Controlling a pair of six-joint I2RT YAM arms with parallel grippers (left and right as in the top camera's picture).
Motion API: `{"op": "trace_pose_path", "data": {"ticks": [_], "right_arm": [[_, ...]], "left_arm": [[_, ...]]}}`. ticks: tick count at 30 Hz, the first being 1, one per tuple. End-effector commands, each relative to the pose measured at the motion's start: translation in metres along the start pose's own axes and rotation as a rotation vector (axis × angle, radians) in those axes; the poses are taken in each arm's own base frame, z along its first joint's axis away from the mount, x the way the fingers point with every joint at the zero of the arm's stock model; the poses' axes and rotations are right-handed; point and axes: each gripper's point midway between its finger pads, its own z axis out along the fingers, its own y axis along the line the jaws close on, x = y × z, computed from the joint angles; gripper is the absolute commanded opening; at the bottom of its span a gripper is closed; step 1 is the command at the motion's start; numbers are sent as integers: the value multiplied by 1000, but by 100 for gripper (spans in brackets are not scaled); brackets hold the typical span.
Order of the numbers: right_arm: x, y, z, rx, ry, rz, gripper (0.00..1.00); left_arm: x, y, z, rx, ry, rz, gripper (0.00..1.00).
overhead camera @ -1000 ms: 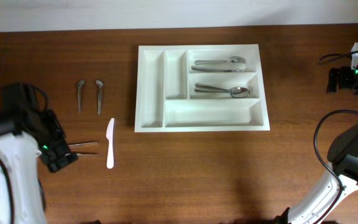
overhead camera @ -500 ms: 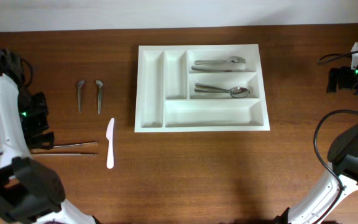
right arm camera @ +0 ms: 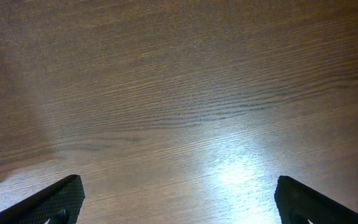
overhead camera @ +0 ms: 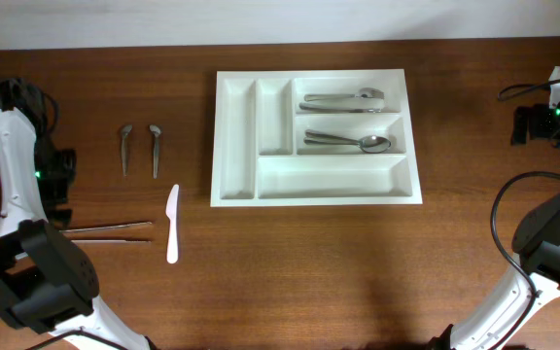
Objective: Pack container
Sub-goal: 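Lower the left gripper and close it around both chopsticks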
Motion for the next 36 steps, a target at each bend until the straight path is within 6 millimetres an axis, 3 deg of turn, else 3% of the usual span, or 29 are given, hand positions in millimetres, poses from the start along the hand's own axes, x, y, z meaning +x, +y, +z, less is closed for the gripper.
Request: {"op": "trace_pose_path", "data": {"ticks": [1,5,14,22,26,32,36], "right_arm": [[2,-1,4,-8,10,16,99],[2,-1,4,-8,10,16,99],[2,-1,4,-8,10,16,99],[2,-1,4,-8,10,16,99],[2,-1,4,-8,10,16,99],[2,-1,4,-8,10,16,98],[2,-1,4,-8,10,16,99]], "left_arm": [[-1,-33,-3,134,-4,280,99],[-5,-51,-6,203,-31,337,99],[6,-29,8,112,31,273,99],[26,-40,32,161,113,347,99],[24,-33,35,143,95,318,99],[14,-16,21,169,-3,283,99],[13,-2,33,156,23,232,99]]}}
